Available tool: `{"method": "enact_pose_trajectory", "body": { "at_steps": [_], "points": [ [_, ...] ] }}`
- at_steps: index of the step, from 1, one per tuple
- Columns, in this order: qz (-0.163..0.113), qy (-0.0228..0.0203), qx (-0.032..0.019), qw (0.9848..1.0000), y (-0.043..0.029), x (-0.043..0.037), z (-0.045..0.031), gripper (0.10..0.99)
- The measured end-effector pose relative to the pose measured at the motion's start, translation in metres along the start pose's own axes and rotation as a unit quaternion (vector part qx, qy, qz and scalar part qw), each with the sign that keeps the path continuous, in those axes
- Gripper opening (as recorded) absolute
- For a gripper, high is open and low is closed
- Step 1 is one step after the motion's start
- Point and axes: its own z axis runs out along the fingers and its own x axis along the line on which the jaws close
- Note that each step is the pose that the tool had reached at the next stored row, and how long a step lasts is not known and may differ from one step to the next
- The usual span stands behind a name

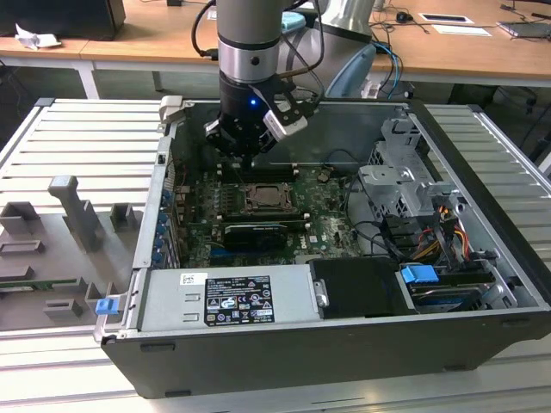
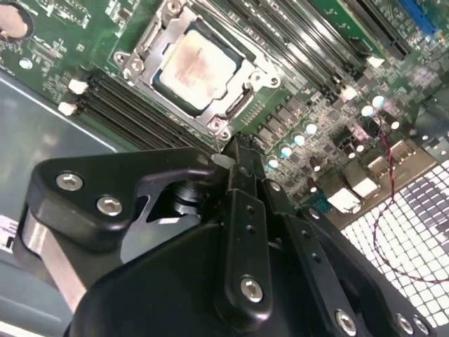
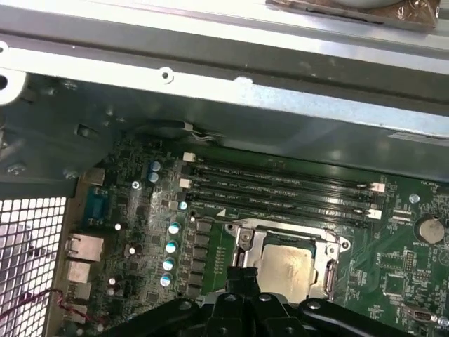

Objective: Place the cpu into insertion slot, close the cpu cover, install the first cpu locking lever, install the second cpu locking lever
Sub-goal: 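Install the first cpu locking lever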

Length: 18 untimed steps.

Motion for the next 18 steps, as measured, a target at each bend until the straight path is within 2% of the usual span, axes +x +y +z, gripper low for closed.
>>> {"method": "enact_pose_trajectory", "body": {
  "at_steps": [7, 18],
  "points": [
    [0.000, -0.0009, -0.0003, 1.0000, 0.0034, 0.0229, 0.0012, 0.106],
    [0.001, -0.0030, 0.0000, 1.0000, 0.0049, 0.0311, 0.0016, 0.106]
  ]
}}
